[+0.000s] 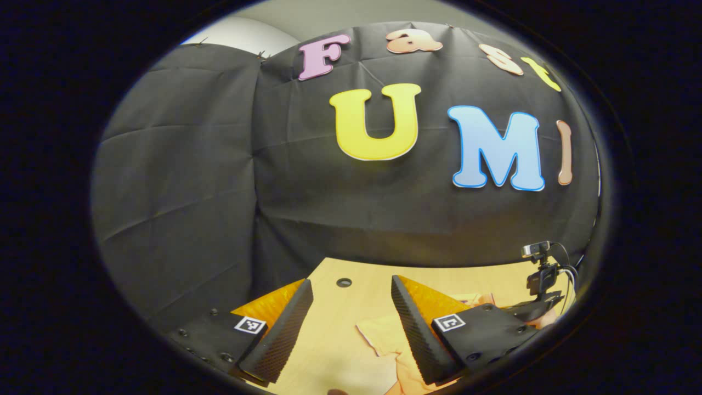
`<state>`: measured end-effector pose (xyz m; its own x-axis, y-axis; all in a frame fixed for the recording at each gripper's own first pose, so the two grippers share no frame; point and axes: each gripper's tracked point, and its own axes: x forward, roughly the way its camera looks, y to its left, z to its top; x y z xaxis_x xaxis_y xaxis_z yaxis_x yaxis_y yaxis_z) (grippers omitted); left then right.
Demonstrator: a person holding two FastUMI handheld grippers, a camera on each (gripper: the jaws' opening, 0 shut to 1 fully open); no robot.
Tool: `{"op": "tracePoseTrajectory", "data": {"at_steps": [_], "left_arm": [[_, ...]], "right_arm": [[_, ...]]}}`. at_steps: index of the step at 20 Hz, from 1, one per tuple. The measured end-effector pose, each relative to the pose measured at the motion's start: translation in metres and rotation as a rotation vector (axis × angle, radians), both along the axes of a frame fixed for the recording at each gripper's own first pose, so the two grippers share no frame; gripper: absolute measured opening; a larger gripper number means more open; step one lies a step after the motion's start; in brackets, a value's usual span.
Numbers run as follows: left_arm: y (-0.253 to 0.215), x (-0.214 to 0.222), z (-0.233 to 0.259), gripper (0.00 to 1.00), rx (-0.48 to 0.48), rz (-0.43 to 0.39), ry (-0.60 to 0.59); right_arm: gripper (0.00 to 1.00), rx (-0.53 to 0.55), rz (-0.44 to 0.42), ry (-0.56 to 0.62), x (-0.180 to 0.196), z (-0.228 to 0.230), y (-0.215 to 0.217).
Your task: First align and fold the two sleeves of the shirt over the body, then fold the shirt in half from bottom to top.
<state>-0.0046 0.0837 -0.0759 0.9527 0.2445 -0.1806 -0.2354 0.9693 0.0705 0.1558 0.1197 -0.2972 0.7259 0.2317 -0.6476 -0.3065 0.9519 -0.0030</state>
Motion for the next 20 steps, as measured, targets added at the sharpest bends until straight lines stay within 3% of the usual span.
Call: {"op": "tracePoseTrajectory", "data": {"at_steps": [5, 7, 10, 11, 20], "left_arm": [[0.022, -0.014, -0.007, 0.95, -0.003, 0.043, 0.009], [0.027, -0.017, -0.009, 0.94, -0.007, 0.052, 0.009], [0.03, -0.017, -0.015, 0.95, -0.011, 0.049, 0.016], [0.03, -0.015, -0.019, 0.95, -0.014, 0.044, 0.022], [0.011, 0.043, -0.109, 0.96, -0.114, -0.063, 0.156]], "right_arm": [[0.01, -0.047, 0.03, 0.037, -0.005, -0.022, 0.017], [0.05, -0.037, 0.044, 0.045, -0.007, -0.026, 0.024], [0.26, -0.03, 0.037, 0.047, -0.009, -0.024, 0.025], [0.27, -0.034, 0.034, 0.039, -0.009, -0.02, 0.024], [0.27, 0.032, 0.039, -0.09, -0.041, 0.058, 0.013]]}}
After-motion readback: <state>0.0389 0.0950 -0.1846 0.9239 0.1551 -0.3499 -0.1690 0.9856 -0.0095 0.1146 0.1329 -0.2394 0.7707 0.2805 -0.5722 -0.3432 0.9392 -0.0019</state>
